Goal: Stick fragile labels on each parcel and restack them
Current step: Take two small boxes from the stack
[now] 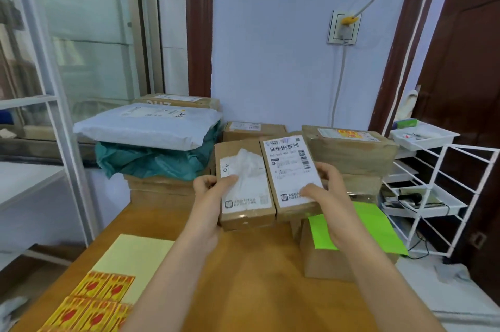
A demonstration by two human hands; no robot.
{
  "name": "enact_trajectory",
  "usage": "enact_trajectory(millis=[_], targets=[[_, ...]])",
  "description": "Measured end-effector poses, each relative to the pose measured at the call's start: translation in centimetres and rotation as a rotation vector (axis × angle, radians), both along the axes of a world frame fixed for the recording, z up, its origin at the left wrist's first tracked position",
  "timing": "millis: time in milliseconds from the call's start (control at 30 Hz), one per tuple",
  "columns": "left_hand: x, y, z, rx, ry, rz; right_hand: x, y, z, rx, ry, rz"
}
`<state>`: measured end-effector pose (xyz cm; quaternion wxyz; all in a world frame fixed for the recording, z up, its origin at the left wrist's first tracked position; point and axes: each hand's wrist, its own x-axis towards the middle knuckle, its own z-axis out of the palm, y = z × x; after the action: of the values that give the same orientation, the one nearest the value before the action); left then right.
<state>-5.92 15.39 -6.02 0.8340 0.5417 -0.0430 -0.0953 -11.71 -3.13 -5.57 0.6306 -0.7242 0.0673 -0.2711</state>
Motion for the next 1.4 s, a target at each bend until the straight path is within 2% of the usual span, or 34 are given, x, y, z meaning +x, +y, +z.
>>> enact_trajectory(millis=[200,333,533,667,800,933,1033,1133,1267,1400], targets=[[-4.0,2.5,-5.3,0.061,0.100,-0.052,-3.7,1.5,-6.2,0.021,0.121,0.051],[-5.4,3.5,-8.5,0.138,0.147,-0.044,-5.6,2.4,-10.2,-0.003,0.194,-0.002],[-6.9,4.1,-12.0,0.250,0.153,-0.044,-8.3,3.6,-14.5,0.076,0.284,-0.039],[-7.4,4.0,-13.2,0.317,0.113,-0.041,-9.0,4.0,-15.8,0.029,0.323,-0.120],[-7.2,3.6,-14.2,0.388,0.157,-0.090,-9.1,4.3,-16.5,-0.006,0.361,-0.170],[-7.0,3.1,-14.3,0.389,0.139,-0.175,-8.4,4.4,-16.7,0.001,0.377,-0.207],[-6.7,3.2,-14.4,0.402,0.113,-0.159,-8.0,4.8,-16.3,0.004,0.389,-0.214],[-6.9,3.9,-14.1,0.394,0.079,-0.123,-8.1,4.9,-15.8,-0.112,0.403,-0.260],[-6.9,5.5,-14.1,0.459,-0.027,-0.043,-8.2,5.0,-14.0,-0.542,0.319,-0.411],[-6.4,7.9,-14.2,0.526,-0.138,0.063,-7.0,7.6,-11.2,-0.723,0.211,-0.296]])
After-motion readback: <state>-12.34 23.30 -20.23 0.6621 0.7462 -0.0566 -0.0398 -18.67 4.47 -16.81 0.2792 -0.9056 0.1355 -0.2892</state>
